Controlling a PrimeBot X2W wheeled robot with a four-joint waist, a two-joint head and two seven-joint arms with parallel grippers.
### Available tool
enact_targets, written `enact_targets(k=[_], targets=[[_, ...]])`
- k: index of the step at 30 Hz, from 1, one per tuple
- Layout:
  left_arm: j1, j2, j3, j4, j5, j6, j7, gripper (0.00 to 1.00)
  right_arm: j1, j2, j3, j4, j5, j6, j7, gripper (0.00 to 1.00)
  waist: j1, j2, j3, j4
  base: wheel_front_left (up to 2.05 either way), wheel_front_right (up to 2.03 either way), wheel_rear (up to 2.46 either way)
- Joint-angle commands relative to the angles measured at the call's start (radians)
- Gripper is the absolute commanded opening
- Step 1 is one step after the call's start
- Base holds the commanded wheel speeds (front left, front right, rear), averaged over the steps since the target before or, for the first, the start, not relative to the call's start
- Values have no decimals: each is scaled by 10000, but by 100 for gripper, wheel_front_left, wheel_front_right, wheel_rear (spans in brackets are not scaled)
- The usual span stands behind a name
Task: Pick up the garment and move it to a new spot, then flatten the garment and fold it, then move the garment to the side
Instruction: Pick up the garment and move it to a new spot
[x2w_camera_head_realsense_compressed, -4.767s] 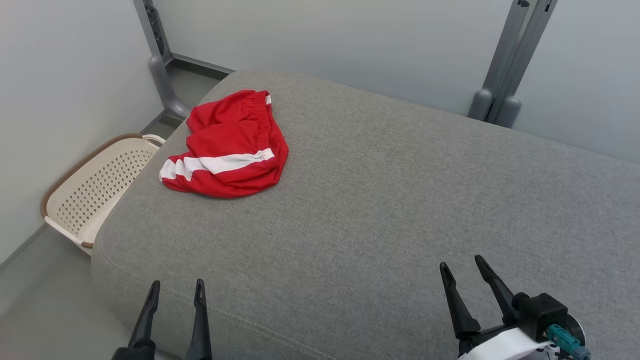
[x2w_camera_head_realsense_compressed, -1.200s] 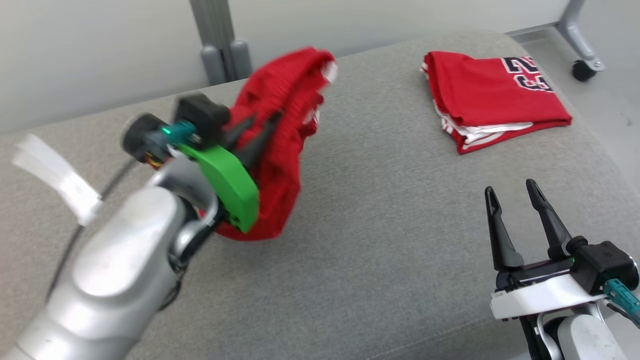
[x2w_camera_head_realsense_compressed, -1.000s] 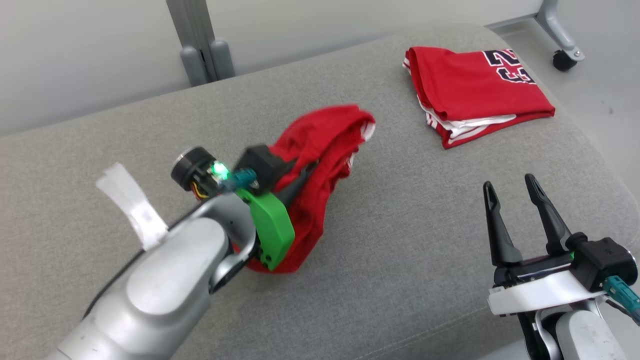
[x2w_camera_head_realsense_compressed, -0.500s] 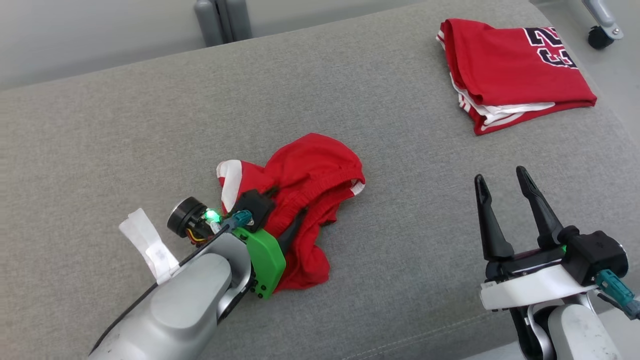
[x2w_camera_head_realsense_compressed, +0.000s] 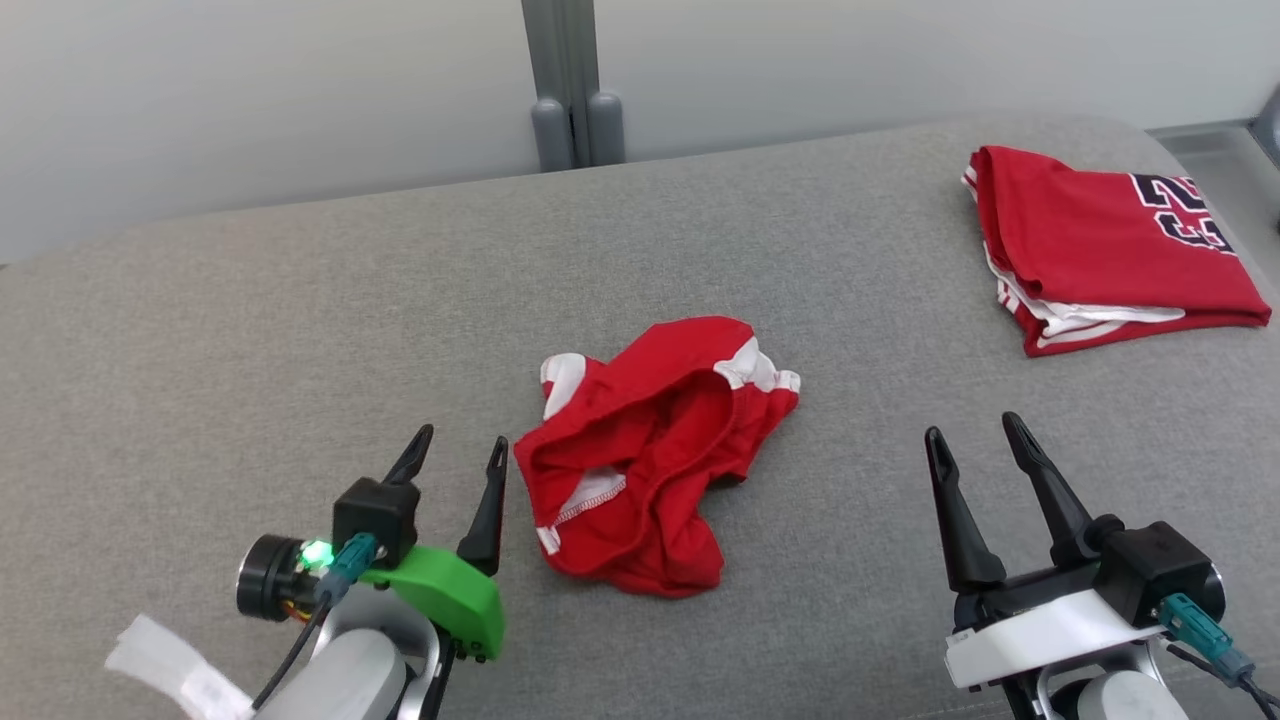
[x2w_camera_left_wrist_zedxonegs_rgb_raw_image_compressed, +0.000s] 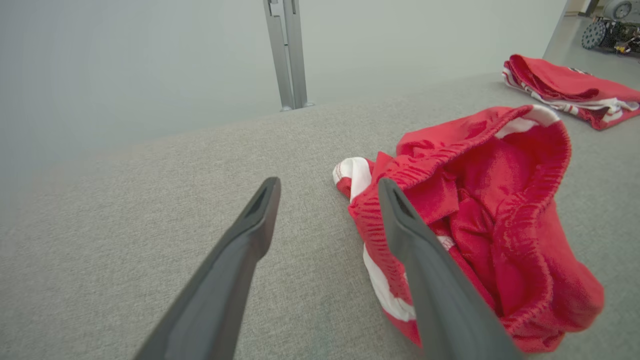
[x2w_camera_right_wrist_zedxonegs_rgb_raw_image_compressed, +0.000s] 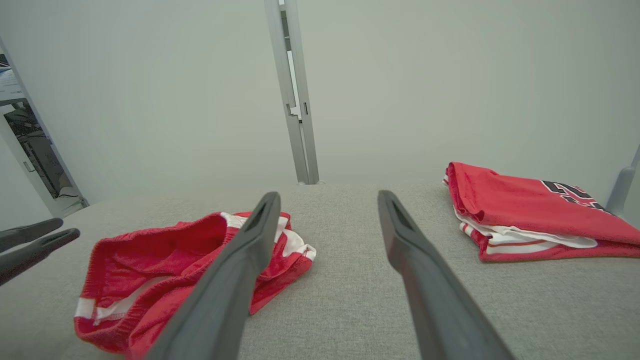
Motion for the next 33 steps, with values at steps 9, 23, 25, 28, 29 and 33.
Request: enact_targets(k=[9, 23, 25, 28, 29, 33], targets=[[3549, -32, 2630, -3423, 1079, 924, -31, 100, 568, 134, -166, 65, 105, -16, -2, 100, 0, 0, -1037, 949, 0, 0, 0], [6164, -1725, 5195, -5229, 3535, -228, -32, 100, 1296, 288, -498, 125, 263, -16, -2, 100, 0, 0, -1538, 1098, 0, 0, 0], [6351, -1868, 5331, -5197, 3962, -617, -32, 100, 1355, 303, -493, 160, 216, -16, -2, 100, 0, 0, -1543, 1089, 0, 0, 0], [6499, -1989, 5501, -5094, 4482, -977, -30, 100, 1463, 311, -451, 245, 129, -16, -2, 100, 0, 0, -1544, 1074, 0, 0, 0], [6513, -2051, 5582, -5091, 4582, -1083, -26, 100, 1477, 317, -413, 257, 73, -16, -2, 100, 0, 0, -1541, 1068, 0, 0, 0], [6586, -2238, 5803, -5089, 5022, -1440, -24, 100, 1511, 328, -325, 286, -35, -16, -2, 100, 0, 0, -1514, 1024, 0, 0, 0]])
